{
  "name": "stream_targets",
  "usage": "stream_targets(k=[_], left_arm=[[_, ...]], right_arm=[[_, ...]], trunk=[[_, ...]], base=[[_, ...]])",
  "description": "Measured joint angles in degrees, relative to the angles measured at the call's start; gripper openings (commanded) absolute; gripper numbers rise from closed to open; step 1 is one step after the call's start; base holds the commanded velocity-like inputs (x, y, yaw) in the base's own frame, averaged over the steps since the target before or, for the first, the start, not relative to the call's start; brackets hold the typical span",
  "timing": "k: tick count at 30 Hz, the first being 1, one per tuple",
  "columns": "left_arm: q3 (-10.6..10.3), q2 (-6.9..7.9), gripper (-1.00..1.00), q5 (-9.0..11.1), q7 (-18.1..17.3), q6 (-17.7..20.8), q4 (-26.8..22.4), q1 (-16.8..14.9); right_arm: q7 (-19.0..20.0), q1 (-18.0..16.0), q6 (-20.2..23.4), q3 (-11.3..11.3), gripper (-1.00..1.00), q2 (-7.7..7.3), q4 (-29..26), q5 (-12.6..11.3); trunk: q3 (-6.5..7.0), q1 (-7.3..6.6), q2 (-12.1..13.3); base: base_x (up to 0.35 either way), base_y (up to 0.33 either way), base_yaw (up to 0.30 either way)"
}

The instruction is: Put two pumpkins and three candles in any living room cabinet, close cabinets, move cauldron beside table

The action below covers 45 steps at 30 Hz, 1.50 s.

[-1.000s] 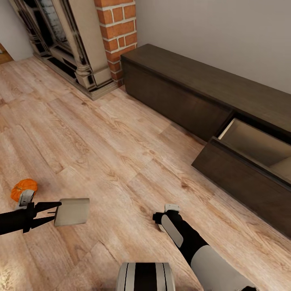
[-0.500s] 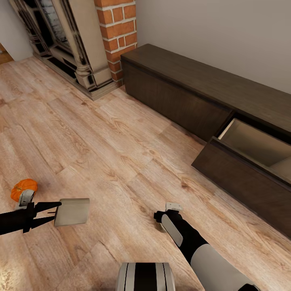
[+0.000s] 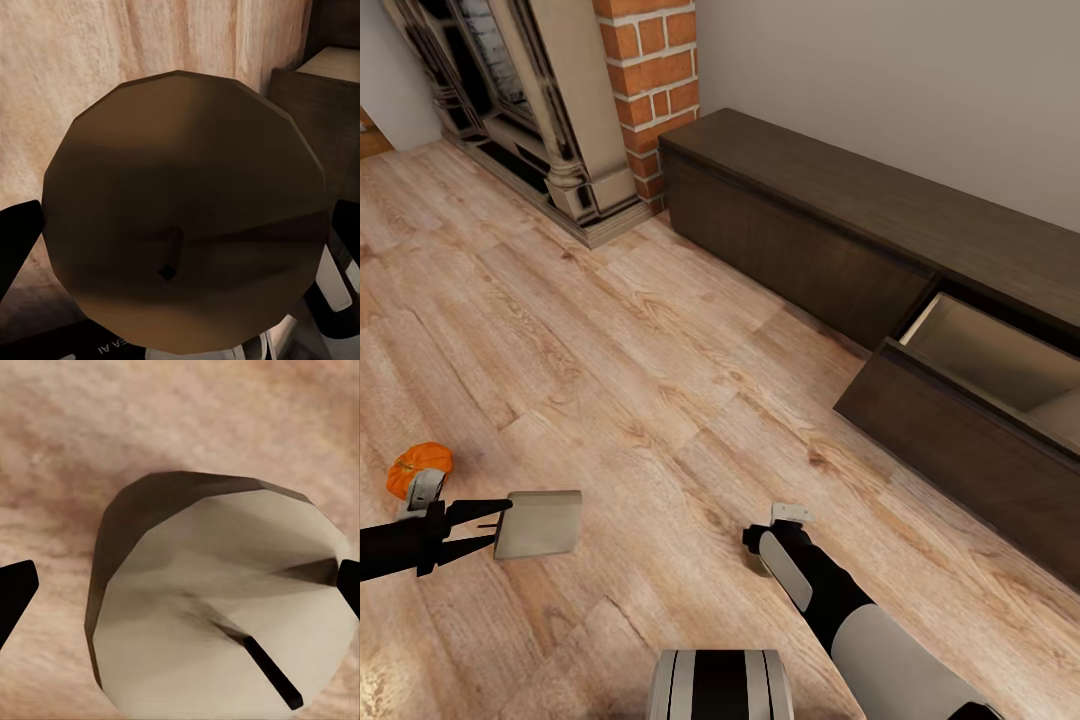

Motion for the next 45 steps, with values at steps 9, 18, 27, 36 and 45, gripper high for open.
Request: stream_targets(k=[9, 18, 27, 36, 45], left_arm=[[0.01, 0.0, -1.0, 0.02, -0.01, 0.0, 0.0, 0.0], [0.0, 0.0, -1.0, -0.07, -0.01, 0.0, 0.04, 0.0], [0.01, 0.0, -1.0, -0.04, -0.01, 0.0, 0.06, 0.0], [0.01, 0.0, -1.0, -0.15, 0.0, 0.0, 0.13, 0.01], [0.0, 0.0, -1.0, -0.07, -0.01, 0.0, 0.15, 0.0]], right_arm=[[-1.57, -0.04, 0.34, 0.08, 1.0, -0.09, 1.09, 0.51], [-1.58, -0.04, 0.29, 0.7, 1.0, -0.1, 1.06, 0.41], [-1.58, -0.03, 0.35, 0.92, 1.0, -0.08, 1.15, 0.37], [-3.9, -0.04, 0.35, 1.29, 1.0, -0.07, -0.11, 0.39], [-5.22, -0.03, 0.37, 1.3, 1.0, -0.09, 1.03, 0.35]], trunk=[[0.0, 0.0, 0.0], [0.0, 0.0, 0.0], [0.0, 0.0, 0.0], [-0.88, 0.11, -0.05], [-0.88, 0.1, -0.05]], base=[[0.0, 0.0, 0.0], [0.0, 0.0, 0.0], [0.0, 0.0, 0.0], [0.0, 0.0, 0.0], [0.0, 0.0, 0.0]])
